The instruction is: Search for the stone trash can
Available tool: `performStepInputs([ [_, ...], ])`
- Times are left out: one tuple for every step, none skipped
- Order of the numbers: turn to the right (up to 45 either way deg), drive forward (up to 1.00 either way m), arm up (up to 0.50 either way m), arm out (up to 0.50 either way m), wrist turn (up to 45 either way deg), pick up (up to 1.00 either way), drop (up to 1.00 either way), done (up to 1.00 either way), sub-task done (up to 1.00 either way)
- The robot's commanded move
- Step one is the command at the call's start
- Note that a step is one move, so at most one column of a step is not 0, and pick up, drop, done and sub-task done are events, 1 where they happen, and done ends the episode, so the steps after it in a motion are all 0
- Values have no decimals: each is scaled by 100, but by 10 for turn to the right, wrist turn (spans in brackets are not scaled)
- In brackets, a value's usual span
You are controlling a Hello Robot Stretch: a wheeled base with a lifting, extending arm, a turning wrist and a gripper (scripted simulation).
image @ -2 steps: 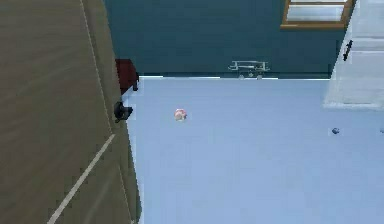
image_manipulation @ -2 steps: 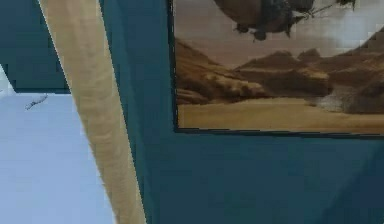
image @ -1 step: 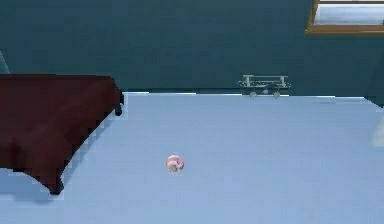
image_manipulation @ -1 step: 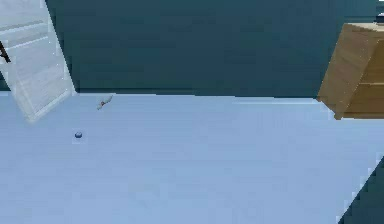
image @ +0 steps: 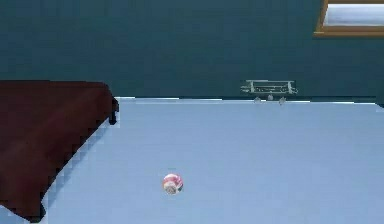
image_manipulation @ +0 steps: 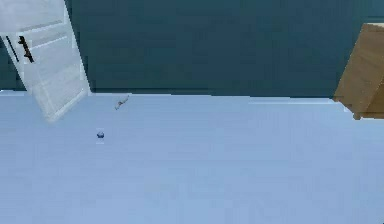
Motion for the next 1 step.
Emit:
performStepInputs([
  [-390,0,0,0,0,0,0,0,0],
])
